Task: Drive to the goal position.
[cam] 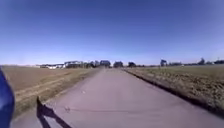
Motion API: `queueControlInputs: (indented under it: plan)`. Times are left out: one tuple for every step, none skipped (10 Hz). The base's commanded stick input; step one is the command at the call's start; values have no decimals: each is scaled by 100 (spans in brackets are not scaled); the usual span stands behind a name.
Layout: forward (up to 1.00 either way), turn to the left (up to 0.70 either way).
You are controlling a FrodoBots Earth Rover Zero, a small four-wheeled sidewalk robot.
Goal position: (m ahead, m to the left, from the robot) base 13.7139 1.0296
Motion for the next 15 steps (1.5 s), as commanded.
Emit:
queueControlInputs:
  plan:
    - [70,0]
    - [70,0]
    - [70,0]
    - [70,0]
    - [70,0]
    - [70,0]
    - [70,0]
    - [70,0]
    - [70,0]
    - [70,0]
    - [70,0]
    - [70,0]
    - [70,0]
    - [70,0]
    - [70,0]
